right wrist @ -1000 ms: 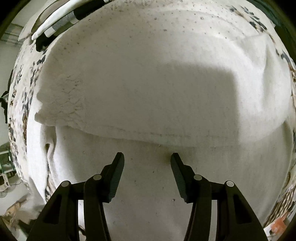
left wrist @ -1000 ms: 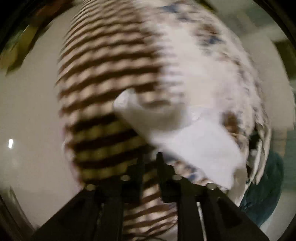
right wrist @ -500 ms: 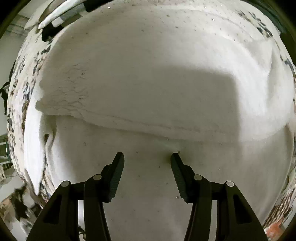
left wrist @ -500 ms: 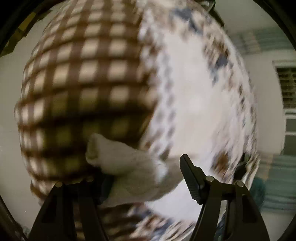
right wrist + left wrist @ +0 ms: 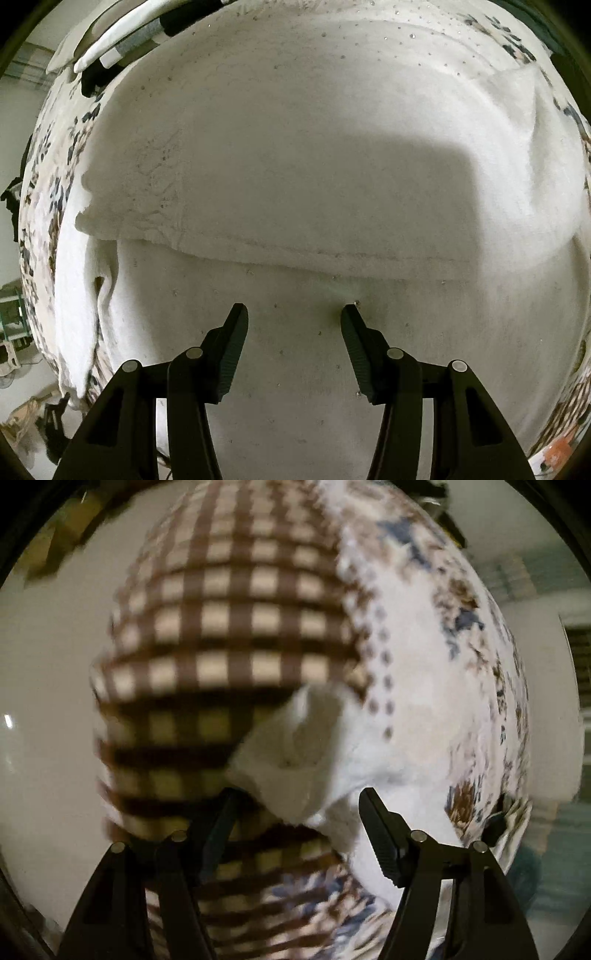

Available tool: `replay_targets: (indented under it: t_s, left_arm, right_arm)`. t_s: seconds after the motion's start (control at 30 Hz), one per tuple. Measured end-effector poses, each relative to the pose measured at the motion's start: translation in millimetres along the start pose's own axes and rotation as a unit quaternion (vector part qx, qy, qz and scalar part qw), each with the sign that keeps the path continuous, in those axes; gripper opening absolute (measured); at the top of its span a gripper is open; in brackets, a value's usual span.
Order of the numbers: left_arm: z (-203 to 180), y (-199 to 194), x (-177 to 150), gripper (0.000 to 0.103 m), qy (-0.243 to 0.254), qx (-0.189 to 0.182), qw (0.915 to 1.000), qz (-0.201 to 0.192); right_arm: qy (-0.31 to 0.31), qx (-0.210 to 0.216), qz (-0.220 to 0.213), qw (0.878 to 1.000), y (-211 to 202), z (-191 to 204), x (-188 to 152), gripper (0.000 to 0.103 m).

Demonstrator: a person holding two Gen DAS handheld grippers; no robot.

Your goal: Fold small clothes

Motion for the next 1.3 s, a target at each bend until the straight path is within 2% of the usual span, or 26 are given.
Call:
replay_targets:
  t_s: [0.07,0.13,0.17,0.2,0.23,0.37,0.5,0.53,0.63,0.73,0.77,0.83,0.87,0.9,0.93,1.0,1.03,1.1,1.13,1.2,1.23,1.27,1.3]
  left_arm:
    - [-5,13,2,0.066,-0.009,0.002,0.9999,-0.013]
    - [-11,14,10,0.062,-0.01,0.002,0.9991,-0.042]
    - [-17,11,17,0.054,-0.007,-0.004,0.9979,-0.065]
    - [-26,7,22,0.023,0.012,-0.001,0.9967,-0.081]
    - [-36,4,25,0.009,0.04,0.001,0.9956,-0.085]
    - [-85,-19,24,0.008,0.143,-0.011,0.9826,-0.118]
    - [-151,-39,-2,0.008,0.216,-0.046,0.9676,-0.122]
    - [-169,-43,-11,0.008,0.234,-0.058,0.963,-0.122]
    - [-241,-55,-60,0.008,0.304,-0.106,0.9402,-0.111]
    - [-320,-55,-146,0.008,0.381,-0.165,0.9069,-0.071]
    - [-336,-55,-172,0.008,0.4,-0.179,0.8973,-0.057]
    - [-371,-54,-240,0.008,0.441,-0.211,0.8725,-0.013]
    - [-386,-53,-285,0.008,0.466,-0.227,0.8548,0.016]
    - [-395,-54,-330,0.008,0.488,-0.243,0.8372,0.043]
    - [-400,-55,-357,0.008,0.501,-0.251,0.8259,0.06]
    - [-402,-57,-444,0.008,0.538,-0.268,0.7901,0.118]
    - [-399,-59,-485,0.008,0.55,-0.271,0.7763,0.145]
    - [-392,-62,-545,0.009,0.567,-0.274,0.753,0.191]
    - [-385,-65,-578,0.009,0.577,-0.275,0.7383,0.215]
    - [-375,-72,-617,0.012,0.591,-0.276,0.7171,0.245]
    - [-370,-75,-630,0.013,0.597,-0.274,0.7097,0.255]
    - [-367,-77,-640,0.013,0.603,-0.268,0.705,0.26]
    - [-367,-77,-643,0.019,0.609,-0.262,0.7033,0.258]
  right_arm:
    - [-0.001,-0.001,-0.002,1.0,-2,0,3,0.055]
    - [0.0,-0.001,-0.007,1.0,2,7,12,0.055]
    - [0.001,-0.001,-0.01,1.0,1,5,13,0.055]
    - [0.003,-0.001,-0.012,1.0,1,6,16,0.055]
    - [0.006,-0.001,-0.014,1.0,0,4,17,0.055]
    - [0.024,0.003,-0.018,1.0,-6,-12,19,0.055]
    - [0.052,0.013,-0.026,0.998,-15,-28,22,0.055]
    - [0.057,0.016,-0.029,0.998,-17,-32,24,0.055]
    - [0.076,0.022,-0.043,0.996,-31,-57,30,0.055]
    - [0.099,0.025,-0.057,0.993,-40,-81,43,0.055]
    - [0.107,0.026,-0.062,0.992,-43,-90,47,0.055]
    - [0.121,0.025,-0.067,0.99,-41,-95,53,0.055]
    - [0.128,0.024,-0.07,0.989,-42,-102,57,0.055]
    - [0.135,0.023,-0.075,0.988,-44,-112,60,0.055]
    - [0.141,0.021,-0.078,0.987,-46,-122,64,0.055]
    - [0.154,0.019,-0.083,0.984,-48,-140,69,0.055]
    - [0.159,0.018,-0.084,0.984,-48,-146,70,0.055]
    - [0.164,0.017,-0.082,0.983,-47,-162,70,0.055]
    - [0.161,0.016,-0.077,0.984,-46,-173,70,0.055]
    - [0.156,0.013,-0.067,0.985,-45,-190,67,0.054]
    - [0.156,0.012,-0.063,0.986,-44,-196,64,0.054]
    - [0.156,0.011,-0.06,0.986,-44,-203,62,0.054]
    - [0.159,0.013,-0.059,0.985,-45,-209,59,0.054]
Point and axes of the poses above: each gripper's, at about its wrist camera, not at the fingertips, and y roughly the way its jaws point, z to its left, x to its top, the point moved 7 cm from there along y, roughly the way its jaws point, and after that the axes turned 12 degrees about -z, right-handed, at the moved point
